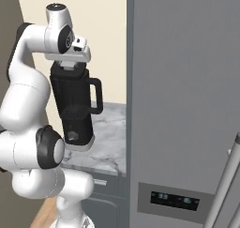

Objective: Close the lid blender by securely placing the lid on top.

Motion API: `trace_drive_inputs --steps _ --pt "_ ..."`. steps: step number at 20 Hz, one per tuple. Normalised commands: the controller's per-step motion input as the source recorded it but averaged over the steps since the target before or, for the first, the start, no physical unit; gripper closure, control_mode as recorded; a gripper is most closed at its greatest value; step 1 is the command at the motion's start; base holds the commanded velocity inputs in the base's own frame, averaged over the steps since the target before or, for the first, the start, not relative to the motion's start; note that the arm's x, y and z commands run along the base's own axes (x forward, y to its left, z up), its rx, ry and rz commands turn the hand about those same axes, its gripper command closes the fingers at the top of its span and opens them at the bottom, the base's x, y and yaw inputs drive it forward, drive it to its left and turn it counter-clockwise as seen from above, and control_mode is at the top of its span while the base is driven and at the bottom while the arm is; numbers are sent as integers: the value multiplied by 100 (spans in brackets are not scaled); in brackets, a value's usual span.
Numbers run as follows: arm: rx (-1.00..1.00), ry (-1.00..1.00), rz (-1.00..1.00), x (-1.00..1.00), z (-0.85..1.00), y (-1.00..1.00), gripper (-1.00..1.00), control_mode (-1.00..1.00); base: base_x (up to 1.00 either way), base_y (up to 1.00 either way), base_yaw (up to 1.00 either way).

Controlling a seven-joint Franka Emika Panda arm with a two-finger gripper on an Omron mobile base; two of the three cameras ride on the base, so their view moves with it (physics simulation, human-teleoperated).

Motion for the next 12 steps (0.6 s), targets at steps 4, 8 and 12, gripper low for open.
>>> trace_drive_inputs --steps 4,8,12 --pt "0 0 0 0 0 -21 100 -100 0 0 0" --pt "0 1 0 0 0 -19 100 -100 0 0 0" --pt "0 0 -1 1 0 -16 100 -100 0 0 0"
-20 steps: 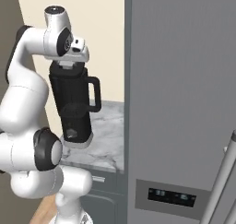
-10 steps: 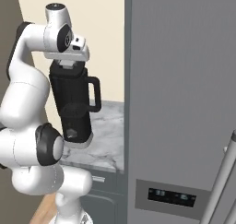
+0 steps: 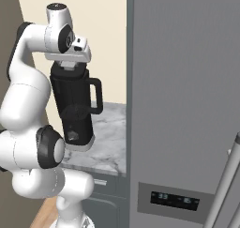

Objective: Close the lid blender by securely placing the lid on top.

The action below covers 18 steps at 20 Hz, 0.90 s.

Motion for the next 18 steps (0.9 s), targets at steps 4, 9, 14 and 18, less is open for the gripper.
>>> trace_drive_inputs --steps 4,9,14,18 --pt "0 8 0 0 0 -23 100 -100 0 0 0" --pt "-2 15 0 0 0 -20 100 -100 0 0 0" --pt "-3 23 -3 0 0 -18 100 -100 0 0 0" --pt "-4 17 -4 0 -11 -22 100 -100 0 0 0"
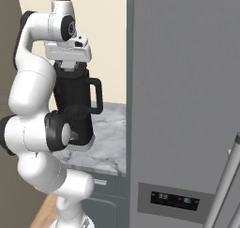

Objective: Close the lid blender by securely placing the lid on top.

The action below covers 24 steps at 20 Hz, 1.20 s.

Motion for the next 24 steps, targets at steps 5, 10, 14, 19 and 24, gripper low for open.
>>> trace_drive_inputs --steps 5,10,14,19,24 --pt "-6 5 -5 -2 -3 -23 100 -100 0 0 0" --pt "-4 0 -6 -31 0 -16 100 -100 0 0 0" --pt "-2 0 -1 -9 -3 -2 100 -100 0 0 0" --pt "0 0 0 0 -10 0 100 -100 0 0 0" --pt "0 1 0 0 -3 0 100 -100 0 0 0"
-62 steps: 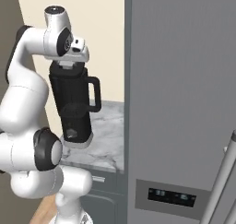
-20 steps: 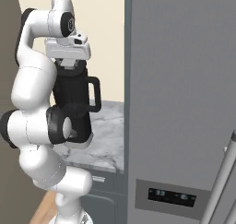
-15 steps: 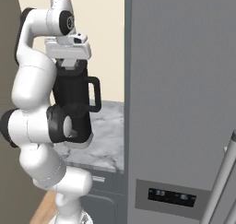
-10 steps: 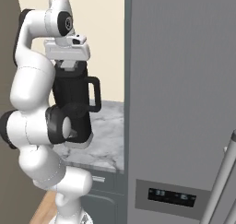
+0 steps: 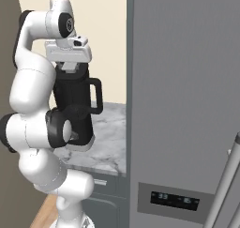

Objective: Close the lid blender by securely placing the lid on top.

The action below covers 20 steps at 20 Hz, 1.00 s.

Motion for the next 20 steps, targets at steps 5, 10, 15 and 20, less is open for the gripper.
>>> trace_drive_inputs --steps 5,10,15,20 --pt "2 7 0 0 -6 0 100 -100 0 0 0" --pt "9 9 0 -11 15 0 100 -100 0 0 0" --pt "7 14 0 0 16 0 100 -100 0 0 0" --pt "1 5 0 -14 0 0 100 -100 0 0 0"
